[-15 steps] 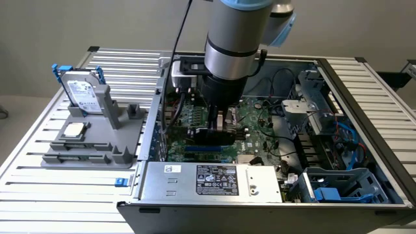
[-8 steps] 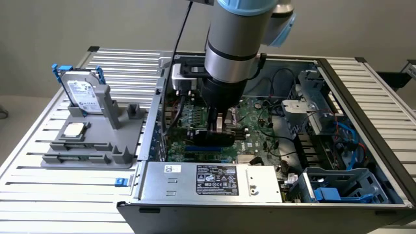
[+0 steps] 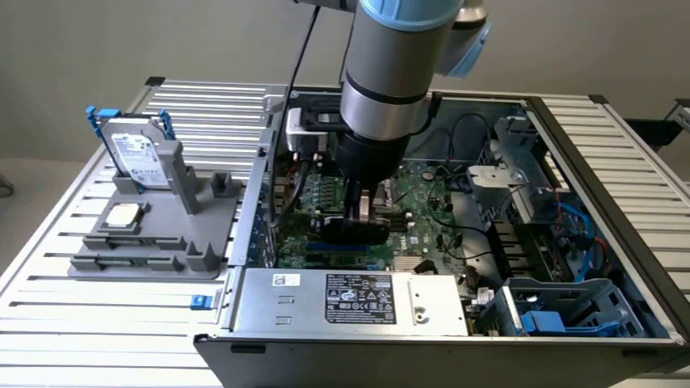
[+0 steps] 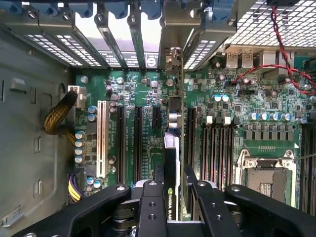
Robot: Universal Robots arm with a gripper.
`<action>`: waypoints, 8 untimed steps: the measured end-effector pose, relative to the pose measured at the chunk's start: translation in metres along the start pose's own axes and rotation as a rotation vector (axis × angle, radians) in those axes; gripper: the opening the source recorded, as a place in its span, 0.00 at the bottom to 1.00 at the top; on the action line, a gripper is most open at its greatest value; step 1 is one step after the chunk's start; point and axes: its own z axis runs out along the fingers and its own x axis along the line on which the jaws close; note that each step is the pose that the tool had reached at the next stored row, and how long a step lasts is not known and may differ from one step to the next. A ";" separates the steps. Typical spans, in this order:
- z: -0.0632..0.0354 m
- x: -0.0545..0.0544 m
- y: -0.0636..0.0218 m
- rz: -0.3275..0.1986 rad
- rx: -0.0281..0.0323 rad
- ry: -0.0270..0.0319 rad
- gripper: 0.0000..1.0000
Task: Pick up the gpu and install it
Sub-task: 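Insert the gpu into the slot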
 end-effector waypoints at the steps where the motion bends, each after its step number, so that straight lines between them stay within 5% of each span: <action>1: 0.0003 0.000 -0.0002 0.000 -0.0004 0.0000 0.26; 8: 0.0031 0.000 -0.0009 0.000 -0.0057 0.0003 0.26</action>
